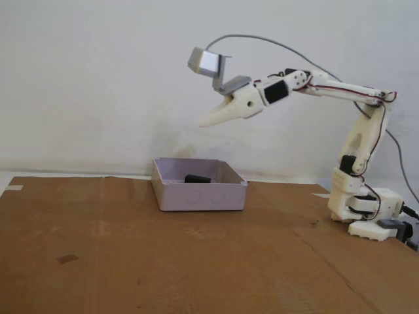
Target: Grasp a block and put it in the box.
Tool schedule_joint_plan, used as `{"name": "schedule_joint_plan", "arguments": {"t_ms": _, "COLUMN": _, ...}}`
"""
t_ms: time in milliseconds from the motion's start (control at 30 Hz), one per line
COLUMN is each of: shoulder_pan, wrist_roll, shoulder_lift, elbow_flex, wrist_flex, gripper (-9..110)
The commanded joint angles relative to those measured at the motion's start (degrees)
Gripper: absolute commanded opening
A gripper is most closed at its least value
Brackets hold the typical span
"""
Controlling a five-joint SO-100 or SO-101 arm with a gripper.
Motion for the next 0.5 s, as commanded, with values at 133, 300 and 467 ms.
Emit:
{"name": "schedule_joint_plan", "arguments": {"t_ms": 133, "shoulder_pan": -2.29, "wrist_roll": 0.09, "shoulder_lift": 15.21, "elbow_flex": 7.82, "wrist_flex": -3.25, "gripper": 0}}
{"name": "schedule_joint_plan", "arguments": {"t_ms": 300, "shoulder_pan": -2.29, "wrist_roll": 0.18, "shoulder_lift": 21.01, "elbow_flex": 14.68, "wrist_flex": -3.25, "gripper": 0}}
{"name": "schedule_joint_plan", "arguments": {"t_ms": 467, "shoulder_pan": -2.29, "wrist_roll": 0.18, "shoulder_lift": 26.19, "elbow_flex": 22.06, "wrist_flex": -3.25, "gripper": 0}}
